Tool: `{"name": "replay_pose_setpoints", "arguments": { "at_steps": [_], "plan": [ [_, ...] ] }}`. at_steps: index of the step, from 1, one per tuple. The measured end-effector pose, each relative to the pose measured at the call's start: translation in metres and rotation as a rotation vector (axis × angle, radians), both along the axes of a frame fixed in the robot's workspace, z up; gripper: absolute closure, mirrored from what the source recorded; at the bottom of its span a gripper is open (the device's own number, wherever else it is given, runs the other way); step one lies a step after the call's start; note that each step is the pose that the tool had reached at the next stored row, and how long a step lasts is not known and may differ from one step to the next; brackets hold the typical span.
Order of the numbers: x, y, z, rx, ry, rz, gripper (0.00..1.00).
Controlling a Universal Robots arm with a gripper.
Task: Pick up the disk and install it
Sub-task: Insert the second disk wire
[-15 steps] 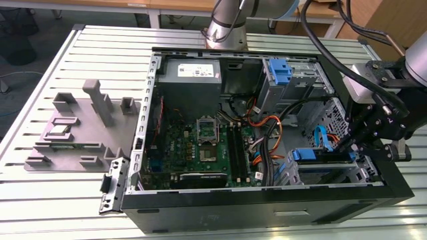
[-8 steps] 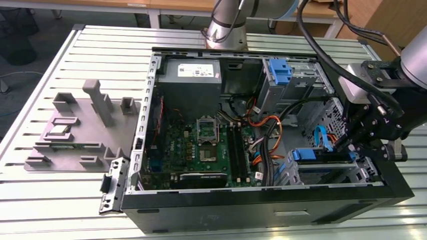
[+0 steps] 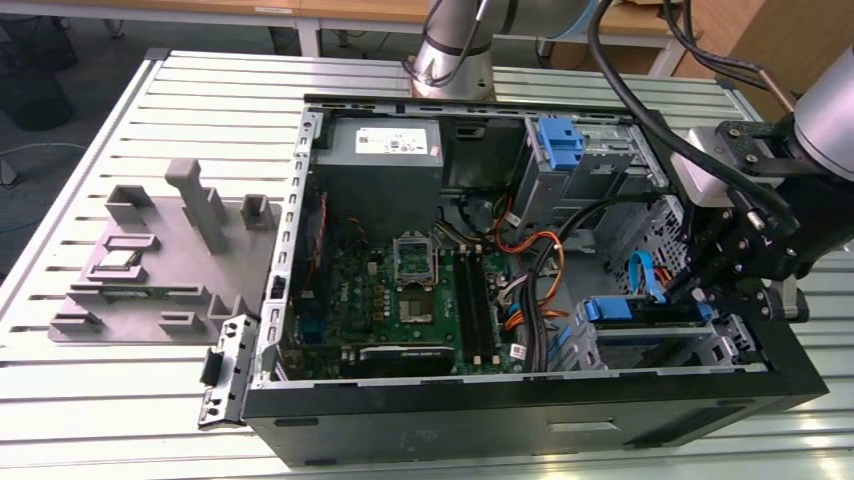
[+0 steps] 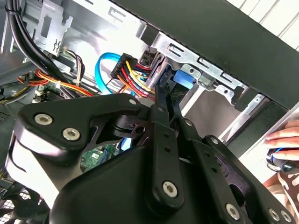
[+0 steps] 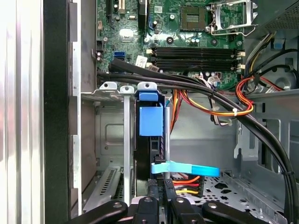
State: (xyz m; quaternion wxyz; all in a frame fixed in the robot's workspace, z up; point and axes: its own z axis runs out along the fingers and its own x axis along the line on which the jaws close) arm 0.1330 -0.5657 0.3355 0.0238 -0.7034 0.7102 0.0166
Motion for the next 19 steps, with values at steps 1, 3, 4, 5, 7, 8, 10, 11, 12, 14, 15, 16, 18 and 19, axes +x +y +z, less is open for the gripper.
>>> {"name": "replay_pose_setpoints", "arguments": {
  "at_steps": [1, 3, 4, 5, 7, 8, 10, 11, 12, 14, 15, 16, 18, 19],
  "plan": [
    [-0.0001, 0.0001, -0.0002, 0.0, 0.0, 0.0, 0.83],
    [-0.0002, 0.0001, -0.0006, -0.0003, 0.0, 0.0, 0.83],
    [-0.0002, 0.0001, -0.0009, -0.0003, 0.0, 0.0, 0.83],
    [-0.0002, 0.0001, -0.0011, -0.0003, 0.0, 0.0, 0.83],
    [-0.0002, 0.0001, -0.0015, -0.0002, 0.0, 0.0, 0.83],
    [-0.0002, 0.0001, -0.0016, -0.0004, 0.0, 0.0, 0.83],
    [-0.0002, 0.0001, -0.0019, -0.0004, 0.0, 0.0, 0.83],
    [-0.0002, 0.0001, -0.002, -0.0003, 0.0, 0.0, 0.83],
    [-0.0002, 0.0001, -0.0021, -0.0002, 0.0, 0.0, 0.83],
    [-0.0002, 0.0001, -0.0021, -0.0002, 0.0, 0.0, 0.83],
    [-0.0002, 0.0001, -0.0021, -0.0002, 0.0001, 0.0, 0.83],
    [-0.0002, 0.0001, -0.0021, -0.0001, 0.0, 0.0, 0.83],
    [-0.0002, 0.0001, -0.0012, 0.0004, 0.0001, 0.0, 0.83],
    [-0.0002, 0.0001, -0.0005, 0.0001, 0.0001, 0.0, 0.83]
  ]
}}
